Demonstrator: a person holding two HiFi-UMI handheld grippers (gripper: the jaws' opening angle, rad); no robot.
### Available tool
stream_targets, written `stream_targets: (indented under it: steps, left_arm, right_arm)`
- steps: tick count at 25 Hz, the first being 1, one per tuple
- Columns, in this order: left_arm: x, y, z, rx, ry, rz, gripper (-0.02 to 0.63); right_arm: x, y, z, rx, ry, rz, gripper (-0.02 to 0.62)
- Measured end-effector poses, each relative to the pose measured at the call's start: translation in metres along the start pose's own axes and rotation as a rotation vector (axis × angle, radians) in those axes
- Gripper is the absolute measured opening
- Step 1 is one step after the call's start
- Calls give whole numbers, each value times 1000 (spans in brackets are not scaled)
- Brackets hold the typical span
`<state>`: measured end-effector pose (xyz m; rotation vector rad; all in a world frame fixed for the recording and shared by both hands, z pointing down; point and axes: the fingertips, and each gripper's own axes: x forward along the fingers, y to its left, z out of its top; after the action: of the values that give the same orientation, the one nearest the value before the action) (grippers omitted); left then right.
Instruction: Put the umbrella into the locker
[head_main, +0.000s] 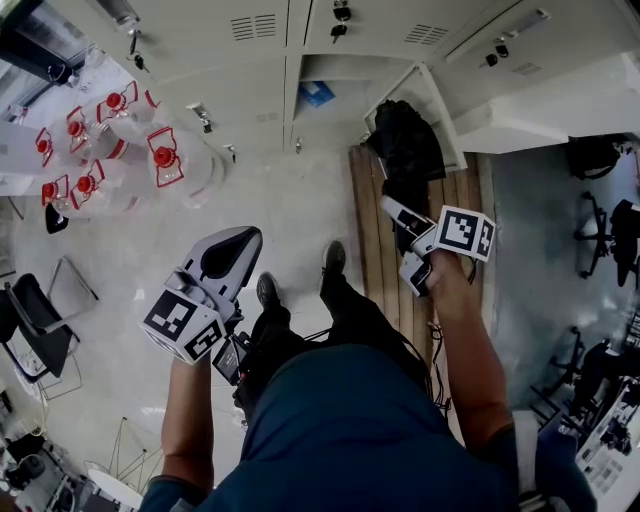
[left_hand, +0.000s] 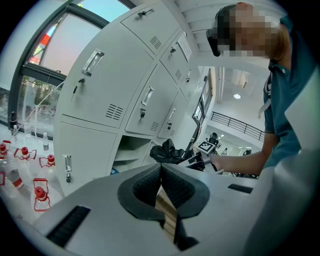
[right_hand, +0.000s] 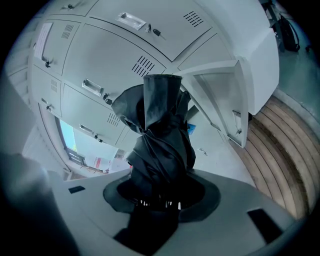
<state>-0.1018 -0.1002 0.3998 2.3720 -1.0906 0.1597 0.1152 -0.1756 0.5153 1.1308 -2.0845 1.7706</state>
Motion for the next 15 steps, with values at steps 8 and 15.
stream_targets:
  steps: [8, 15]
  left_arm:
    - [0, 5, -4, -6, 14, 5, 18]
    - [5, 7, -3, 0, 16, 0, 18]
  right_arm:
    - [11, -11, 12, 4, -5, -19, 192]
    - [26, -21, 15, 4, 3, -32, 192]
